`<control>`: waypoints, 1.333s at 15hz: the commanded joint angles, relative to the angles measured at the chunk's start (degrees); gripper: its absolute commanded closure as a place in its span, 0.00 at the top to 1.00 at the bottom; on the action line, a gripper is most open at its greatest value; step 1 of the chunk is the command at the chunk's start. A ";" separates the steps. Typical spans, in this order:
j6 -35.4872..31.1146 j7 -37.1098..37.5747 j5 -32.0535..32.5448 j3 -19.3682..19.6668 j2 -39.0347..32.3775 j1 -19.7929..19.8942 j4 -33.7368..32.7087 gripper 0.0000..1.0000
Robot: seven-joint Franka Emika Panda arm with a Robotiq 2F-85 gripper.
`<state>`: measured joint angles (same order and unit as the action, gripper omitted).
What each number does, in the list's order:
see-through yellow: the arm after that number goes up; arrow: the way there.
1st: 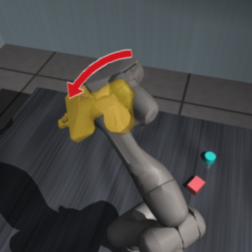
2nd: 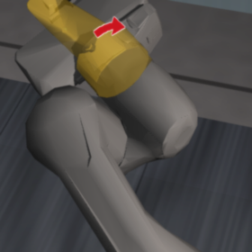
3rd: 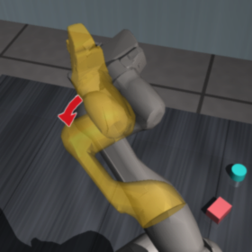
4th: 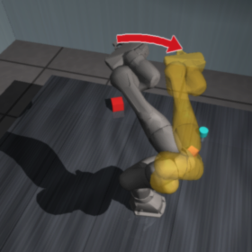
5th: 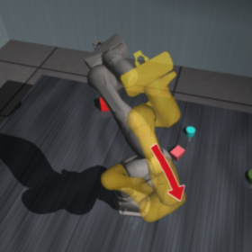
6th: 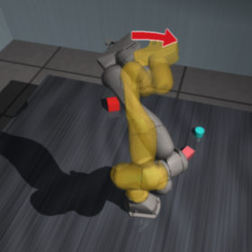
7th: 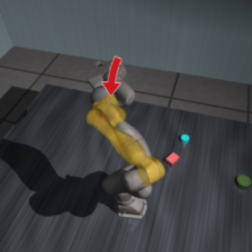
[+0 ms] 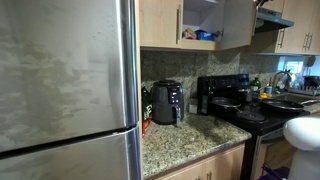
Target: Open the right door of the cabinet above the air fryer
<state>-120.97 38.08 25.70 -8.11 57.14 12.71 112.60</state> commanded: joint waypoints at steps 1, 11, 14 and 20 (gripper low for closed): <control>8.56 -4.43 -4.10 2.85 4.62 0.82 5.75 0.04; 18.97 -3.03 -29.51 -1.12 12.28 -3.51 16.05 0.04; 9.18 -3.85 -35.39 -7.69 4.90 -4.73 9.60 0.04; -11.28 -14.49 -26.12 -11.00 -12.43 -1.51 -4.94 0.04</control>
<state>-126.13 29.13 -4.58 -19.35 54.36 9.38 116.09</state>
